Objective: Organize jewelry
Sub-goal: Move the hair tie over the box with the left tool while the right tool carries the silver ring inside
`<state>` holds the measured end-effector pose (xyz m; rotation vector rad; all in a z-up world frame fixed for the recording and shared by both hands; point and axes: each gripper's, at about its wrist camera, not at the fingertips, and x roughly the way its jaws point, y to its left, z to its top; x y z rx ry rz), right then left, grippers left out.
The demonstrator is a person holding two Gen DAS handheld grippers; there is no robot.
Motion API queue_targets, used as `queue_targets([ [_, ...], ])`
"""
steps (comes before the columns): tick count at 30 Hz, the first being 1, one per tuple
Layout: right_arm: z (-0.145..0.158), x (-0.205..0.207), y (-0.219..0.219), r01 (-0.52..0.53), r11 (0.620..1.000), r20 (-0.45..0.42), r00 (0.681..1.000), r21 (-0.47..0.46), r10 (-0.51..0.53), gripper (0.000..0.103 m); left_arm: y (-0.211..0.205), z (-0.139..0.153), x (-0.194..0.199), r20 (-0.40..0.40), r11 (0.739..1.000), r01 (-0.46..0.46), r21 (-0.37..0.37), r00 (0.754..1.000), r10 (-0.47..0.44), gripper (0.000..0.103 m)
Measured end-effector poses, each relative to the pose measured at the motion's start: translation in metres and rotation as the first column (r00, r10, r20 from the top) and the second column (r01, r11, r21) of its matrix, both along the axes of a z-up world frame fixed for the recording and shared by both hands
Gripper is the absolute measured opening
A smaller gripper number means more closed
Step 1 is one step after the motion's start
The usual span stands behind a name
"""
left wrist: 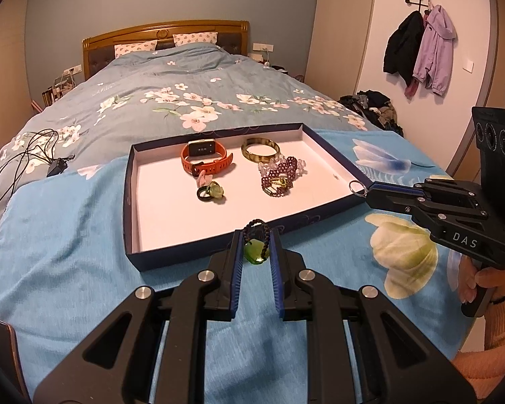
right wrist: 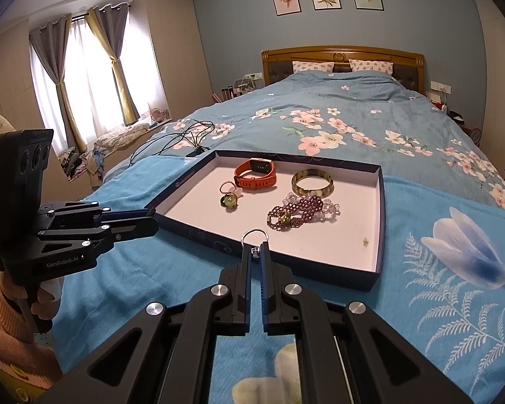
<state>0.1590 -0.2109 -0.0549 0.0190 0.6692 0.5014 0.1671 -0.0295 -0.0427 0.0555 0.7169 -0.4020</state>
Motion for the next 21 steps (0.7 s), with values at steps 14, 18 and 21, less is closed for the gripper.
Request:
queue_targets([
  [14,0.000,0.014,-0.001,0.008,1.000,0.004,1.000,0.008,-0.008,0.003,-0.001,0.002,0.012,0.004,1.000,-0.016,0.011,1.000,0.016,0.016],
  [18,0.001,0.017,-0.002,0.008,1.000,0.005,1.000,0.008,-0.008,0.003,-0.002,0.002,0.015,-0.001,1.000,-0.017,0.003,1.000,0.017,0.016],
  [21,0.003,0.020,-0.003,0.007,1.000,0.005,1.000,0.014,-0.007,0.003,-0.002,0.003,0.021,-0.002,1.000,-0.020,0.003,1.000,0.020,0.016],
])
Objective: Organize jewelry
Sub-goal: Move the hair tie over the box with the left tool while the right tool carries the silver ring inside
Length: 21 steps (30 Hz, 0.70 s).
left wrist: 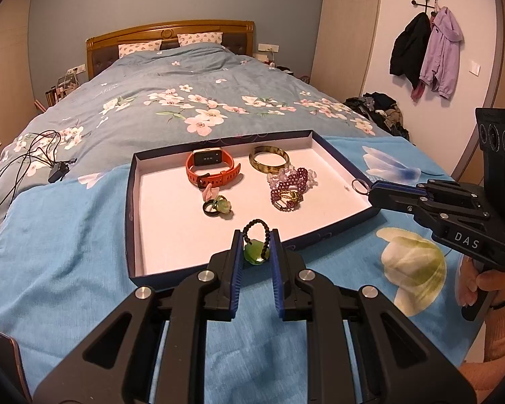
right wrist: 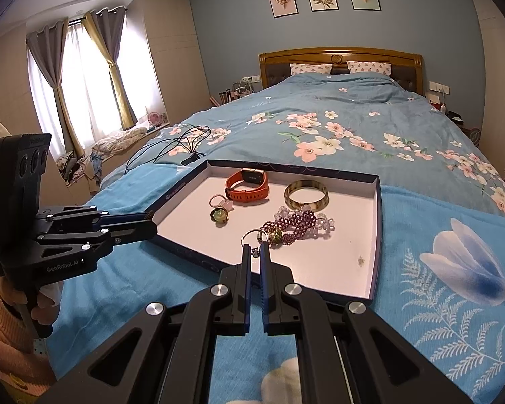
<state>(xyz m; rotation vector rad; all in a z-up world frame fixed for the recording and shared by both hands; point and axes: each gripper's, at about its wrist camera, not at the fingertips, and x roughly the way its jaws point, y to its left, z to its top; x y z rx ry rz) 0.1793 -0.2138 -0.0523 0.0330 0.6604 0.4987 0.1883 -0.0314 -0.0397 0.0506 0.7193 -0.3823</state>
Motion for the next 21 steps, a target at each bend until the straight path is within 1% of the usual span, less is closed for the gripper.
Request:
queue_targets([
  [13,0.004,0.017,0.001,0.008,1.000,0.008,1.000,-0.013,-0.008,0.003,-0.002,0.004,0.014,-0.004,1.000,-0.006,-0.009,1.000,0.006,0.016],
  [21,0.003,0.024,-0.001,0.012,1.000,-0.002,1.000,-0.007,-0.012,0.003,-0.003,0.004,0.021,-0.007,1.000,-0.015,-0.006,1.000,0.015,0.016],
])
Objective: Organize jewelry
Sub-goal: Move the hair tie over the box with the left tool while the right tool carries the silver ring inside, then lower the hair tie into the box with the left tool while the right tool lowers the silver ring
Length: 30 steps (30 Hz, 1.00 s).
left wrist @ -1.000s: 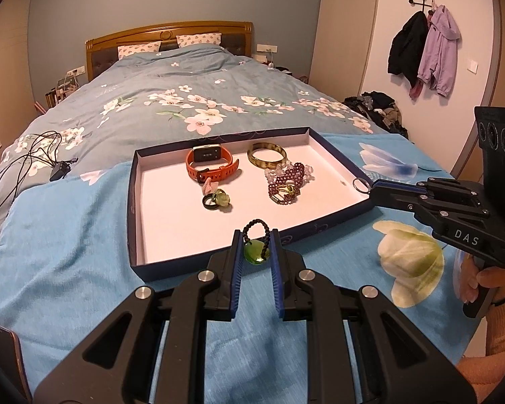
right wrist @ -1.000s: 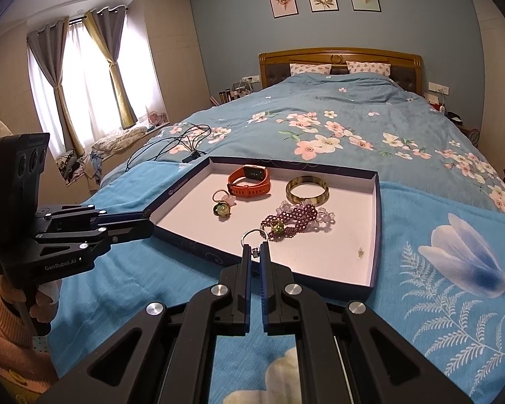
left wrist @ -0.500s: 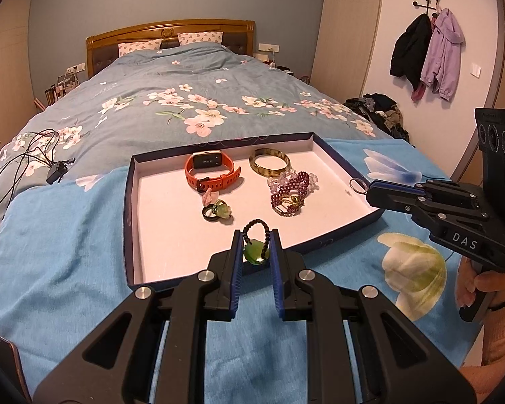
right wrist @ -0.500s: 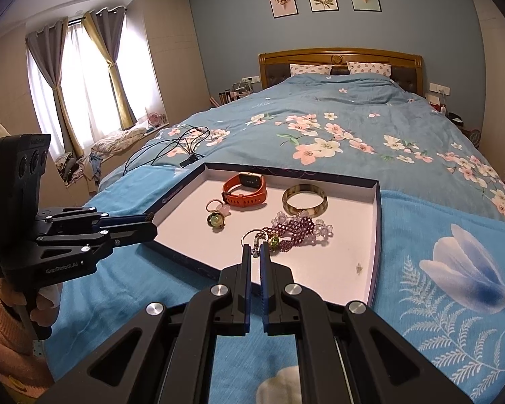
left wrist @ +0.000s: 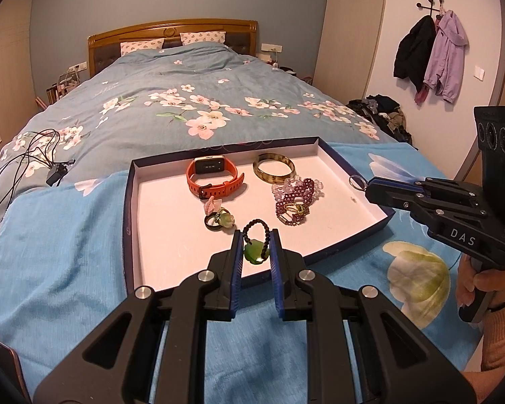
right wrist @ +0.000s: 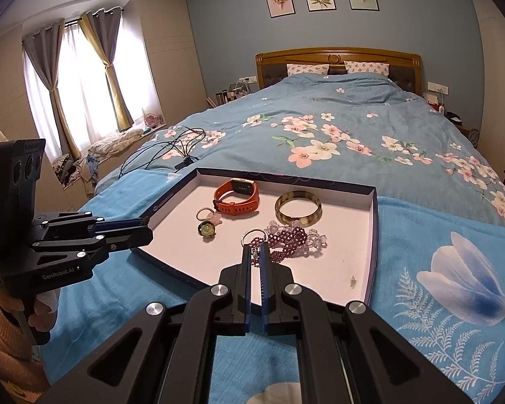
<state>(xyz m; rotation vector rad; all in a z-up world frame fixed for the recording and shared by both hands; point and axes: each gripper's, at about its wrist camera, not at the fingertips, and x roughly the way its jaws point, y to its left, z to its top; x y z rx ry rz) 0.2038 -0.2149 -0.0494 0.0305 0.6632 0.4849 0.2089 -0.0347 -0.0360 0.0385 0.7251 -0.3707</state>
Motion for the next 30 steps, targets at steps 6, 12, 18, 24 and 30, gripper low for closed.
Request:
queue_targets([
  [6,-0.001,0.005,0.000,0.003,1.000,-0.008,1.000,-0.002,-0.003,0.003,-0.001,-0.002,0.009,0.002,1.000,-0.010,0.013,1.000,0.010,0.016],
  [12,-0.003,0.012,0.001,0.004,1.000,-0.015,1.000,-0.004,-0.004,0.003,-0.002,-0.003,0.013,0.007,1.000,-0.013,0.021,1.000,0.013,0.016],
  [18,-0.004,0.016,0.002,0.001,1.000,-0.016,1.000,-0.005,-0.001,0.003,-0.002,-0.004,0.017,0.011,1.000,-0.016,0.026,1.000,0.015,0.016],
  [24,-0.004,0.019,0.003,0.002,1.000,-0.017,1.000,-0.007,-0.002,0.003,-0.002,-0.004,0.020,0.012,0.999,-0.018,0.026,1.000,0.018,0.016],
  [30,-0.005,0.021,0.004,0.002,1.000,-0.019,1.000,-0.010,-0.003,0.003,-0.001,-0.006,0.028,0.007,0.999,-0.027,0.035,1.000,0.027,0.016],
])
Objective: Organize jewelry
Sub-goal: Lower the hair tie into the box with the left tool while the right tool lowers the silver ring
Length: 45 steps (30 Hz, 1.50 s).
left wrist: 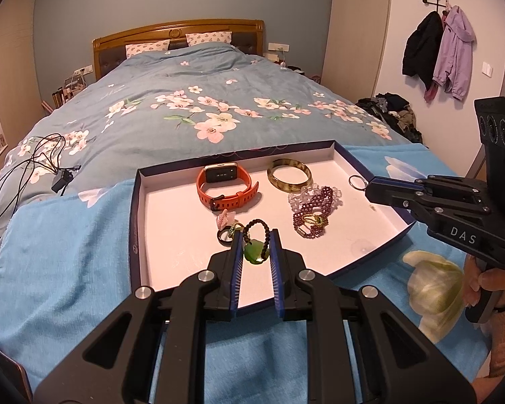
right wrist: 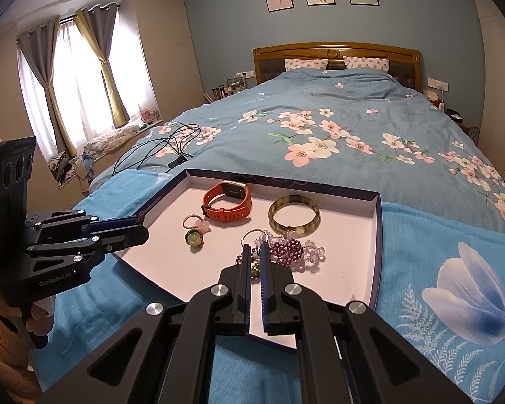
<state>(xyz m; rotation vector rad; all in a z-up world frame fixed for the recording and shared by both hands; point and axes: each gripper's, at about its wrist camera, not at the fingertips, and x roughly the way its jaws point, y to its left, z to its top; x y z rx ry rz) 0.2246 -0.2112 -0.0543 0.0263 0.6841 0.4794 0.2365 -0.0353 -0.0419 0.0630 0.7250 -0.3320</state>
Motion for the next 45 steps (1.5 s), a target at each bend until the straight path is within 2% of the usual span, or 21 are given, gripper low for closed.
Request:
queue_targets([
  [45,-0.024,0.036,0.009,0.016,0.999,-0.083,0.996,-0.047,-0.020,0.003,-0.006,-0.023,0.028,-0.056,0.999,-0.025,0.031,0.998,0.026,0.016],
])
